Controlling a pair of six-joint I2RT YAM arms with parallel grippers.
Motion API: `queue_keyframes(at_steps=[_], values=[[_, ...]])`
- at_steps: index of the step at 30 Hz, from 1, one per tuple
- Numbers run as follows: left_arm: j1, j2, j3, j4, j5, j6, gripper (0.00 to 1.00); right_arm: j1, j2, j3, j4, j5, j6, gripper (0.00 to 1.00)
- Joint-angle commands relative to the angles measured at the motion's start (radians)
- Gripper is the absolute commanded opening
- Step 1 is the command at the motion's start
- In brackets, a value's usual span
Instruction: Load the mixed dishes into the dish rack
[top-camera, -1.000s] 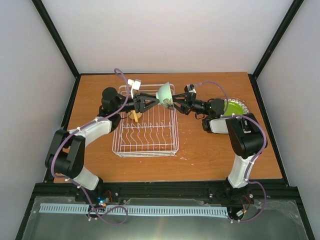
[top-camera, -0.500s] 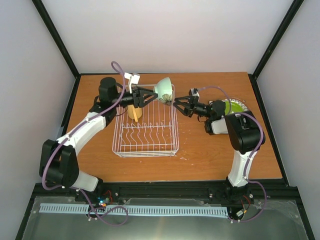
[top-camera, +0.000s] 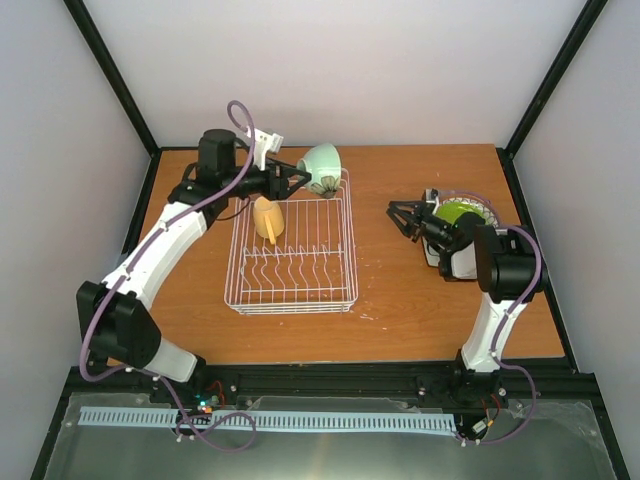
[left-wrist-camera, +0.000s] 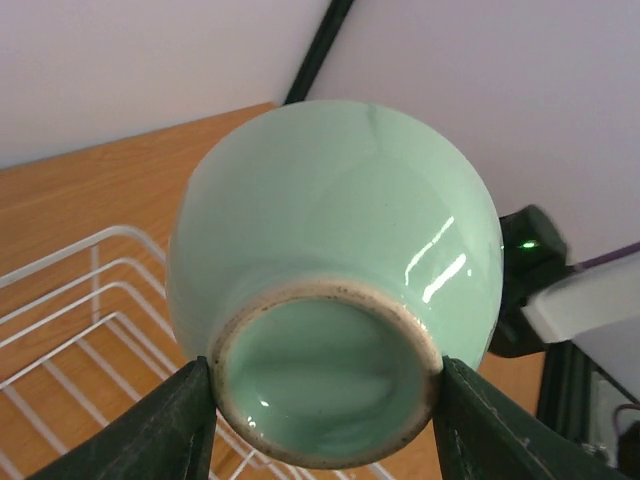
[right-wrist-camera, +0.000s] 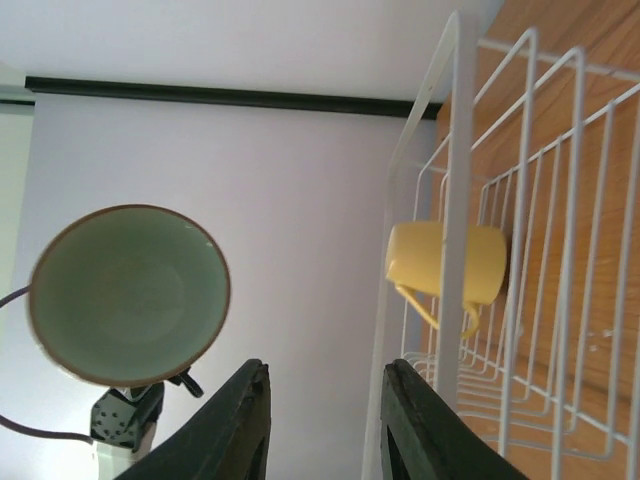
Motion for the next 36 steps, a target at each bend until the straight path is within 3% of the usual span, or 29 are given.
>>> queue_keyframes(at_steps=[1,4,7,13,17,23,36], values=[[-0.005,0.062,0.127,-0.229,-0.136,0.119,0.01,-0.046,-0.011,-0.027,0.168,-0.002,-0.069,0.32],[-0.021,0.112,0.216,-0.358,-0.217,0.139,0.01,-0.068,-0.021,-0.026,0.058,-0.017,-0.16,0.3],[-0.044,0.169,0.31,-0.468,-0.301,0.137,0.01,-0.085,-0.066,-0.027,-0.166,-0.019,-0.336,0.29],[-0.111,0.286,0.457,-0.615,-0.488,0.141,0.01,-0.087,-0.325,0.076,-1.081,0.099,-0.98,0.31],[-0.155,0.361,0.524,-0.674,-0.596,0.143,0.01,-0.087,-0.489,0.153,-1.408,0.237,-1.197,0.33],[-0.204,0.452,0.572,-0.716,-0.722,0.15,0.01,-0.087,-0.654,0.21,-1.597,0.346,-1.303,0.34],[-0.245,0.554,0.54,-0.63,-0.827,0.168,0.01,-0.088,-0.81,0.282,-1.73,0.415,-1.344,0.37]])
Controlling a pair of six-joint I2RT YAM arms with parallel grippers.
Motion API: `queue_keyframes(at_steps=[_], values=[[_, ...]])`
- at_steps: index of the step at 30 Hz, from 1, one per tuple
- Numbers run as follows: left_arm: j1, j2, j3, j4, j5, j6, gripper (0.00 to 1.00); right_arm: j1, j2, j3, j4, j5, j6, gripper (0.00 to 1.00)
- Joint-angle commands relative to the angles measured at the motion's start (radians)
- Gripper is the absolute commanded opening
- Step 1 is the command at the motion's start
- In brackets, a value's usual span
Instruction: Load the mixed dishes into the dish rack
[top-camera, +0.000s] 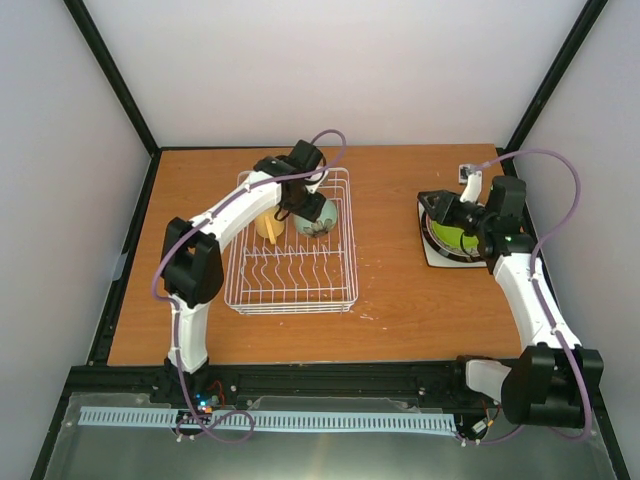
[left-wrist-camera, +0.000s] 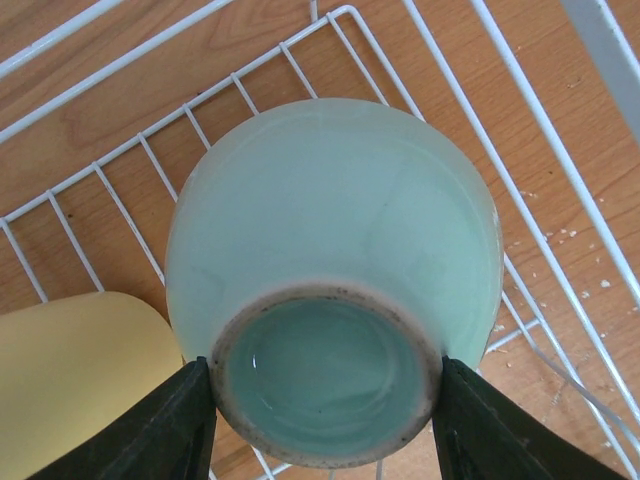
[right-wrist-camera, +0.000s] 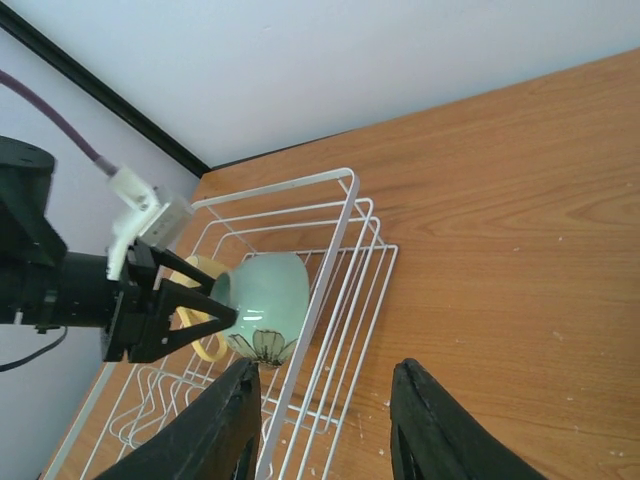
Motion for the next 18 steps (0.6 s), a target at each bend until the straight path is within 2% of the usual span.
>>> queue_keyframes(at_steps=[1,7,15,18], values=[[-0.013,0.005,0.031,0.099,-0.056,0.033,0.01,-0.004,-0.047,0.056,-0.064,0.034,-0.038,0.37],[-0.017,0.089,0.056,0.112,-0.103,0.05,0.01,-0.004,-0.068,0.074,-0.089,0.045,-0.045,0.38],[-0.018,0.163,0.063,0.151,-0.093,0.055,0.01,-0.005,-0.063,0.079,-0.099,0.042,-0.052,0.38],[-0.018,0.174,0.073,0.144,-0.12,0.056,0.16,-0.005,-0.061,0.079,-0.095,0.041,-0.05,0.39]])
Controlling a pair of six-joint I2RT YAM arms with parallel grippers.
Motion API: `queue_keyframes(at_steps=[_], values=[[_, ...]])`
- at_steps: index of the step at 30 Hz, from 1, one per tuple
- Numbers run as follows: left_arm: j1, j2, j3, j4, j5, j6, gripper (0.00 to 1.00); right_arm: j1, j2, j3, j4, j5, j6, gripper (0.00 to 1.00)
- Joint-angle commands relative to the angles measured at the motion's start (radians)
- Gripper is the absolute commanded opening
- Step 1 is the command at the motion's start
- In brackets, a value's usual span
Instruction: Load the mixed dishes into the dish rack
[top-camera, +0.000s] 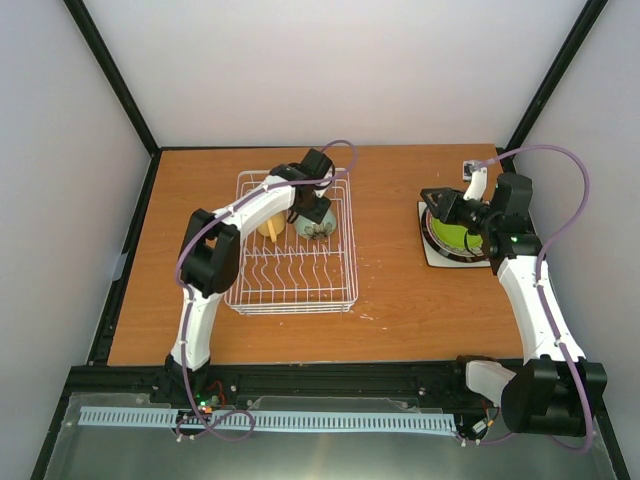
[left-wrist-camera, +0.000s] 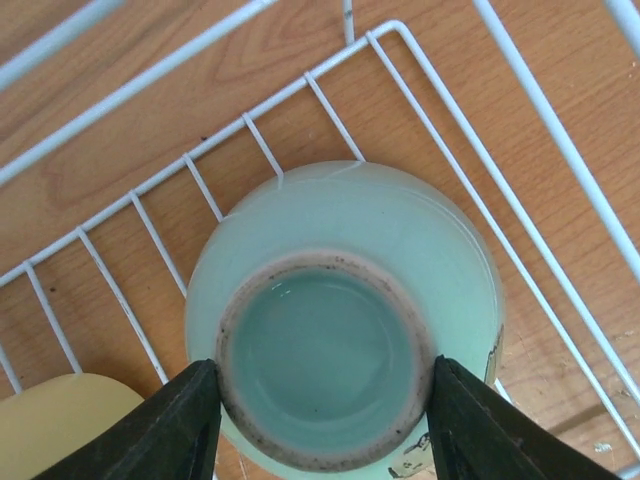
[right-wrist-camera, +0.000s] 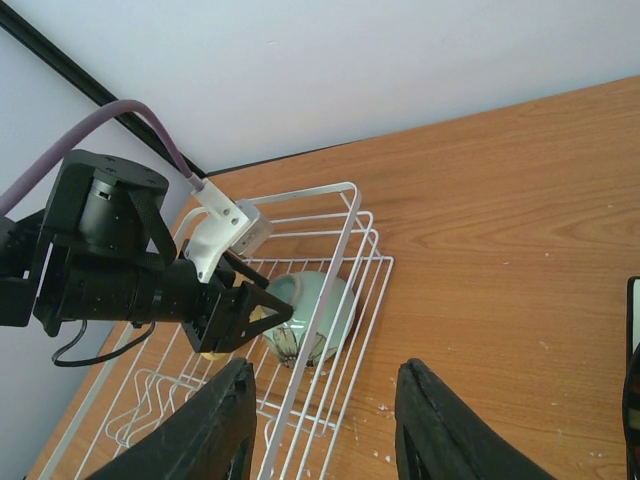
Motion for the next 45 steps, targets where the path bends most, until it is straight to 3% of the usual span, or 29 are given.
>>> queue_keyframes(at_steps=[1,8,9,10,11,16,22,25,28,33,45], values=[[-0.01,0.02,0.052,0.019,-0.049,0.022,0.24,-0.005,-0.006,0.024,-0.007,0.008,-0.011,0.4],[-0.01,-0.009,0.05,0.016,-0.076,0.015,0.63,-0.005,0.0,0.029,-0.01,0.006,-0.009,0.45],[-0.01,-0.014,0.049,0.016,-0.075,0.013,0.84,-0.005,-0.001,0.028,-0.009,0.005,-0.007,0.46],[-0.01,-0.02,0.047,0.017,-0.074,0.011,0.98,-0.005,-0.003,0.03,-0.011,0.007,-0.007,0.48],[-0.01,-0.026,0.047,0.016,-0.074,0.006,1.0,-0.005,-0.005,0.029,-0.012,0.012,-0.006,0.49],[-0.017,-0.116,0.027,0.041,-0.078,-0.012,1.0,-0.005,-0.025,0.031,-0.038,0.074,-0.005,0.51],[-0.028,-0.348,-0.026,0.183,-0.018,-0.021,1.0,-0.041,-0.036,0.061,-0.205,0.387,0.028,0.5],[-0.028,-0.48,-0.115,0.306,0.046,-0.002,1.0,-0.123,-0.017,0.045,-0.293,0.447,0.044,0.5],[-0.028,-0.557,-0.174,0.374,0.102,0.018,1.0,-0.2,-0.011,-0.028,-0.304,0.455,0.074,0.49],[-0.028,-0.579,-0.2,0.352,0.129,0.062,1.0,-0.343,0.023,-0.11,-0.285,0.386,0.102,0.46],[-0.026,-0.645,-0.271,0.362,0.109,0.066,1.0,-0.37,0.19,-0.081,-0.24,0.348,0.113,0.44]])
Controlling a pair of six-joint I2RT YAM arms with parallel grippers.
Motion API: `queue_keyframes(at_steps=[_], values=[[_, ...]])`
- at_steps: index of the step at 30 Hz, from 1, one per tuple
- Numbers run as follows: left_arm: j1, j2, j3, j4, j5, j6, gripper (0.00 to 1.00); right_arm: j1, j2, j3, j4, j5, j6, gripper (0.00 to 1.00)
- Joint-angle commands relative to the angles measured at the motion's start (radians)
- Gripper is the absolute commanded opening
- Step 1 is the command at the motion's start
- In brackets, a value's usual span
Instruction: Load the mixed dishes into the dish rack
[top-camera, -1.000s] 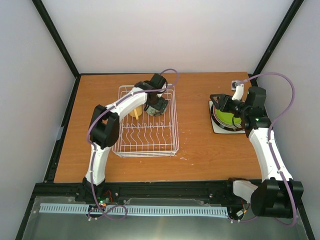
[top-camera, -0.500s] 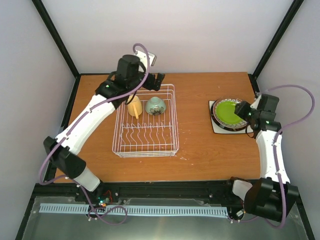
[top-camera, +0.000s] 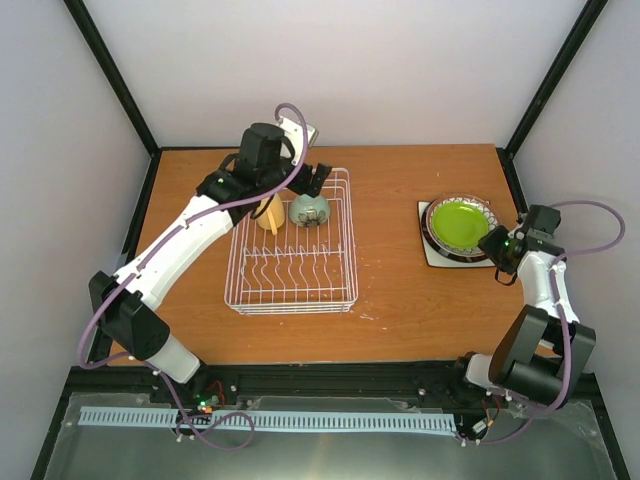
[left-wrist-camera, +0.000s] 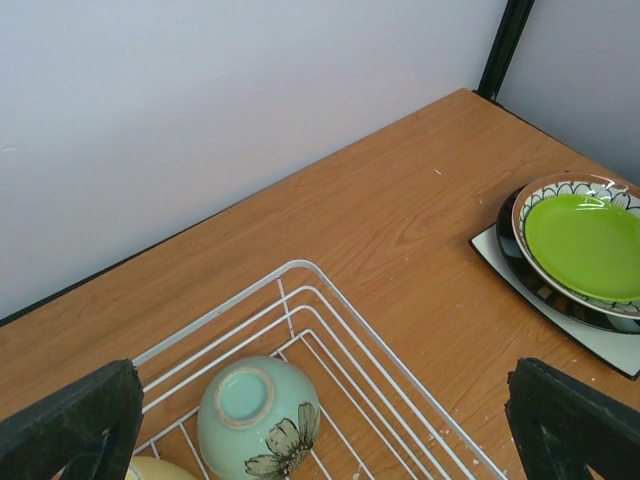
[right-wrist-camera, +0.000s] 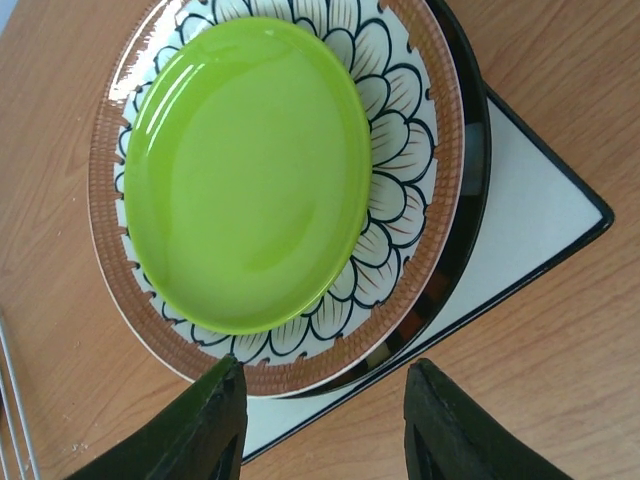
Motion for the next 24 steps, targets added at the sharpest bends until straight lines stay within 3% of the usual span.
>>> queue_keyframes(at_steps=[1,24], values=[[-0.006,-0.042,-0.013,0.02,-0.004,0.013,1.0,-0.007,0.055,0.024,0.045,-0.029,0.02,0.42],[0.014,-0.017,-0.031,0.034,-0.02,0.007,1.0,-0.008,0.222,0.015,0.224,-0.011,0.067,0.41]])
